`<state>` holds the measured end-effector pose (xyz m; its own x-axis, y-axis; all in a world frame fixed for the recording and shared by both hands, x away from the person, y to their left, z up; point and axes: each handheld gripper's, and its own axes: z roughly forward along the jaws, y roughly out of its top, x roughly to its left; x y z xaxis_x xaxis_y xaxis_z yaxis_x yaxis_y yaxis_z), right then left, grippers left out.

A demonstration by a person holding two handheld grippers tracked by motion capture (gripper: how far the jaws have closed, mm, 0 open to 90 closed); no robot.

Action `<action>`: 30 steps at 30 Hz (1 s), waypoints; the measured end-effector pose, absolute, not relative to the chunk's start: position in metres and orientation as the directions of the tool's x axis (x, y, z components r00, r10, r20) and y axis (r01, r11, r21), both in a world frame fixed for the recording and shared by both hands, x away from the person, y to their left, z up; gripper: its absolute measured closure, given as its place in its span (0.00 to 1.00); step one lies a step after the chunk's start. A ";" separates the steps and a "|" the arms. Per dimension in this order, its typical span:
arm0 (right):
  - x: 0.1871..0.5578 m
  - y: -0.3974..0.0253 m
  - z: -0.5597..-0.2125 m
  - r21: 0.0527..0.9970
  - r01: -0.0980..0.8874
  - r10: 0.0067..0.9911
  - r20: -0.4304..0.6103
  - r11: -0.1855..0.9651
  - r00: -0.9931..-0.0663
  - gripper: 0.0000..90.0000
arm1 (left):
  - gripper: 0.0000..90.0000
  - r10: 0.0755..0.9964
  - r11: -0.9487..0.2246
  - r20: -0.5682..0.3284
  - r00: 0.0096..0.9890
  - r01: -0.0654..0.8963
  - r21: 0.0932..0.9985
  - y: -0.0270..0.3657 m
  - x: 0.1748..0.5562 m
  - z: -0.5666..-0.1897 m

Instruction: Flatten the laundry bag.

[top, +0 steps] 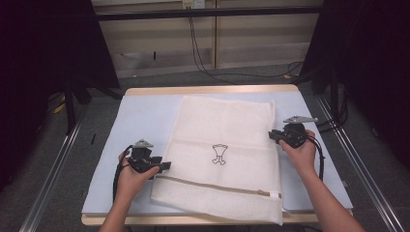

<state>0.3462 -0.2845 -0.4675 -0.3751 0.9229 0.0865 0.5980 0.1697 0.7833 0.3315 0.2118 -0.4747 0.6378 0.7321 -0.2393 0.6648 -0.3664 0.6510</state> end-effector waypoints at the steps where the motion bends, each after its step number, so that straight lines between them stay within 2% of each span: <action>1: 0.346 -0.284 -0.468 0.783 0.598 0.923 0.087 0.170 -0.375 0.82 | 0.56 0.734 -0.371 -0.232 0.639 0.662 0.651 0.211 0.331 -0.474; 2: 0.337 -0.284 -0.468 0.781 0.594 0.921 0.066 0.192 -0.384 0.73 | 0.60 0.733 -0.371 -0.241 0.637 0.670 0.643 0.212 0.331 -0.474; 4: 0.332 -0.283 -0.468 0.784 0.588 0.916 0.062 0.202 -0.396 0.70 | 0.61 0.738 -0.368 -0.241 0.631 0.674 0.640 0.211 0.331 -0.474; 5: 0.318 -0.284 -0.467 0.780 0.593 0.906 0.083 0.201 -0.416 0.67 | 0.65 0.744 -0.372 -0.232 0.626 0.677 0.635 0.211 0.331 -0.473; 10: 0.288 -0.284 -0.470 0.762 0.605 0.880 0.102 0.231 -0.464 0.64 | 0.72 0.752 -0.392 -0.207 0.626 0.677 0.623 0.208 0.331 -0.472; 14: 0.266 -0.284 -0.477 0.729 0.629 0.870 0.096 0.269 -0.483 0.62 | 0.77 0.763 -0.354 -0.245 0.598 0.704 0.615 0.209 0.331 -0.472; 15: 0.261 -0.282 -0.482 0.715 0.640 0.867 0.098 0.281 -0.489 0.65 | 0.81 0.762 -0.352 -0.252 0.597 0.708 0.612 0.210 0.331 -0.473; 16: 0.259 -0.281 -0.483 0.721 0.633 0.870 0.087 0.281 -0.485 0.71 | 0.83 0.762 -0.349 -0.257 0.594 0.712 0.609 0.210 0.331 -0.473; 17: 0.259 -0.281 -0.483 0.722 0.631 0.867 0.087 0.284 -0.491 0.82 | 0.86 0.765 -0.336 -0.269 0.585 0.719 0.608 0.209 0.331 -0.473; 19: 0.262 -0.279 -0.481 0.716 0.637 0.868 0.090 0.284 -0.488 0.92 | 0.93 0.765 -0.337 -0.271 0.584 0.721 0.605 0.208 0.331 -0.473; 20: 0.262 -0.279 -0.481 0.716 0.637 0.868 0.090 0.284 -0.488 0.92 | 0.93 0.759 -0.349 -0.269 0.593 0.719 0.601 0.207 0.331 -0.473; 21: 0.266 -0.275 -0.480 0.709 0.638 0.867 0.076 0.301 -0.493 0.96 | 0.97 0.766 -0.349 -0.263 0.586 0.724 0.595 0.206 0.331 -0.472; 27: 0.280 -0.269 -0.476 0.720 0.625 0.881 0.041 0.301 -0.472 0.98 | 0.98 0.788 -0.309 -0.265 0.556 0.729 0.610 0.208 0.331 -0.467; 30: 0.299 -0.266 -0.474 0.717 0.639 0.895 0.049 0.277 -0.443 0.98 | 0.98 0.791 -0.302 -0.258 0.555 0.720 0.625 0.211 0.331 -0.466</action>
<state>0.2989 -0.2658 -0.4738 -0.4435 0.8949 0.0493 0.6394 0.2774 0.7171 0.3305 0.2107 -0.4660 0.5546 0.7912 -0.2577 0.7204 -0.3015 0.6245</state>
